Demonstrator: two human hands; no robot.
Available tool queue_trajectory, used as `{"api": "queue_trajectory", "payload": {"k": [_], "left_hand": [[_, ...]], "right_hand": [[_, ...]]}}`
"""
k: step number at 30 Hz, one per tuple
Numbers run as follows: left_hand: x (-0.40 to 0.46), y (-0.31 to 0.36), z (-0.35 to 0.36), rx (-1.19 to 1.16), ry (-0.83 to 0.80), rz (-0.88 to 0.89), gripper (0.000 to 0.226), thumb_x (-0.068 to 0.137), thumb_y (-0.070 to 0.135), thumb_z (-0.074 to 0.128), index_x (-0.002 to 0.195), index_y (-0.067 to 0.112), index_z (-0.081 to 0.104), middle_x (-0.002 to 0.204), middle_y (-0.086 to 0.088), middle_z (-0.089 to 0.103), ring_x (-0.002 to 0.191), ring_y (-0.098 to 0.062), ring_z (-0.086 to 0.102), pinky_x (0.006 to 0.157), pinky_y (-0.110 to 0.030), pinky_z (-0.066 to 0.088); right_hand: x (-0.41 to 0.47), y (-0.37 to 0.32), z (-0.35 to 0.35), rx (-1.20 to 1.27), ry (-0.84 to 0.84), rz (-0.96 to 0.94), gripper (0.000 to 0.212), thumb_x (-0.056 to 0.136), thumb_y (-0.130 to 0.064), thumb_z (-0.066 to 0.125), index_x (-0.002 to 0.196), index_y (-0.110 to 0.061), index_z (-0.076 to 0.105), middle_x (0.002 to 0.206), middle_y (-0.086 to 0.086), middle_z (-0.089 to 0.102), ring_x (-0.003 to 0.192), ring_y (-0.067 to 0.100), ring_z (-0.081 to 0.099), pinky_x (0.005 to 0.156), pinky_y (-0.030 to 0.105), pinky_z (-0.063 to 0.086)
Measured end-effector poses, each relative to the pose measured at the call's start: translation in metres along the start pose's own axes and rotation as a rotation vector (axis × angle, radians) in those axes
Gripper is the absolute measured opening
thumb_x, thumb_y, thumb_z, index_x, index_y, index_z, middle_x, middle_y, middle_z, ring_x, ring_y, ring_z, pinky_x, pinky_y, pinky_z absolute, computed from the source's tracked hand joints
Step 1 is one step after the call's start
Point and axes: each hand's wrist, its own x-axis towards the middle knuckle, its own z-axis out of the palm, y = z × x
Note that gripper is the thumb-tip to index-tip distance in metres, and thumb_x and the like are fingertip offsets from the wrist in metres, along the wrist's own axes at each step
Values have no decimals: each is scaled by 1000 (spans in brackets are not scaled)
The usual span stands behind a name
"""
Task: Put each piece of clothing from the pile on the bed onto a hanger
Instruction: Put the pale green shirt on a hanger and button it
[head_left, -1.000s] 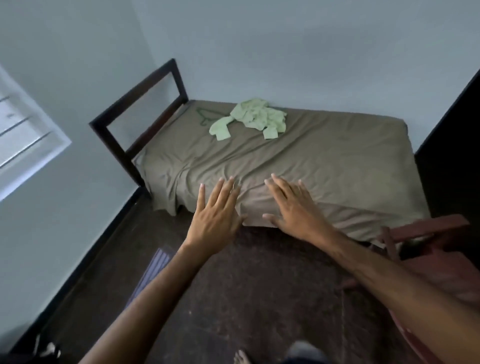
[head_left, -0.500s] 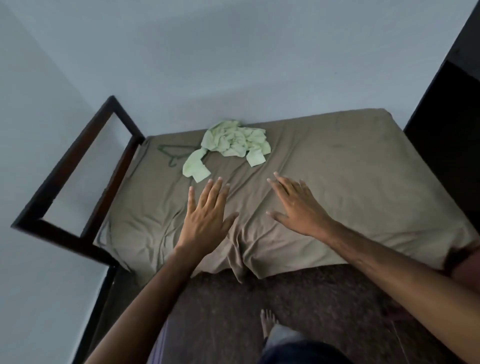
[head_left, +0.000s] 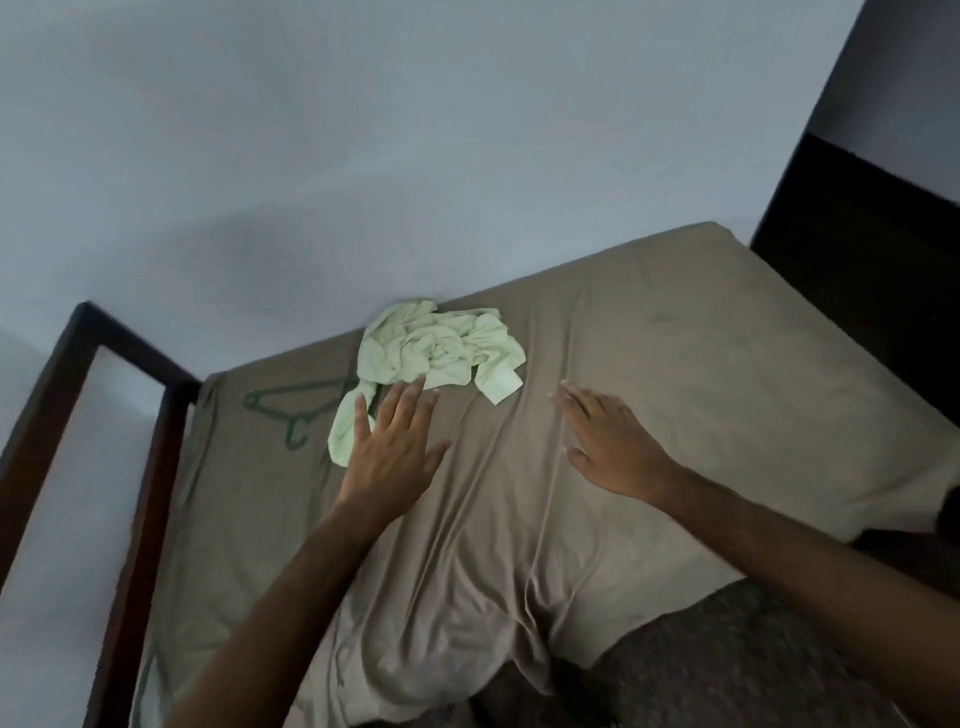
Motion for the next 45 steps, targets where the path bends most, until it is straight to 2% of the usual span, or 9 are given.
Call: {"api": "queue_trajectory", "payload": {"k": [8,14,22,28,33,37,39,41,45], "left_hand": [[102,-88,73,-24,-170,213,62,94,50,35,140,12,52,153,-12,45,140,-33,44,103,-68,39],[172,-111,140,-61,-243,186,62,83,34,71,139,13,51,152,-12,44,138,-35,45,102,-66,38],[262,-113,245,-91,-446,78,58,94,35,58,147,20,41,161,-4,29,145,-26,32,114,-55,27],[334,-116,328,-120,-456,59,58,95,35,57,148,21,37,160,-5,28,144,-27,33,111,-51,36],[372,-128,392,20,-512,156,62,95,37,58,150,20,35,161,-7,26,144,-28,33,110,-52,38],[421,-148,447,82,-456,259,70,92,44,60,151,20,31,161,-8,28,143,-32,36,107,-54,41],[450,-151,491,78,-423,293,69,95,50,46,152,17,28,159,-12,31,142,-35,37,106,-56,41],[465,-149,536,110,-352,293,70,96,53,26,151,10,32,156,-18,32,138,-41,38,107,-57,38],[448,-143,591,-102,-8,252,65,84,34,44,143,8,45,151,-17,40,138,-42,36,113,-59,29]], "right_hand": [[97,-16,52,34,-125,189,69,89,-26,61,151,-11,34,159,12,32,143,33,37,116,49,32],[178,15,118,33,-233,224,68,91,-33,59,150,-12,34,157,11,34,140,33,38,117,49,28],[258,85,226,147,-268,322,65,90,-37,61,146,-13,38,142,10,46,128,33,47,109,47,37],[304,123,297,214,-163,432,46,91,-29,57,133,-11,49,128,11,54,118,34,52,100,45,42],[350,125,349,462,-106,498,56,90,-20,60,141,-8,38,140,12,43,120,33,45,90,42,46],[384,129,392,504,-11,448,80,90,-30,65,156,-14,23,158,11,28,137,34,36,104,43,44],[398,137,416,444,10,442,86,90,-42,66,159,-22,19,161,7,25,140,34,31,110,46,38],[413,142,442,367,59,498,79,86,-52,66,154,-31,31,154,2,34,130,33,40,105,47,37],[435,144,486,284,408,612,50,76,-53,75,118,-31,63,127,-2,56,102,29,57,84,43,42]]}}
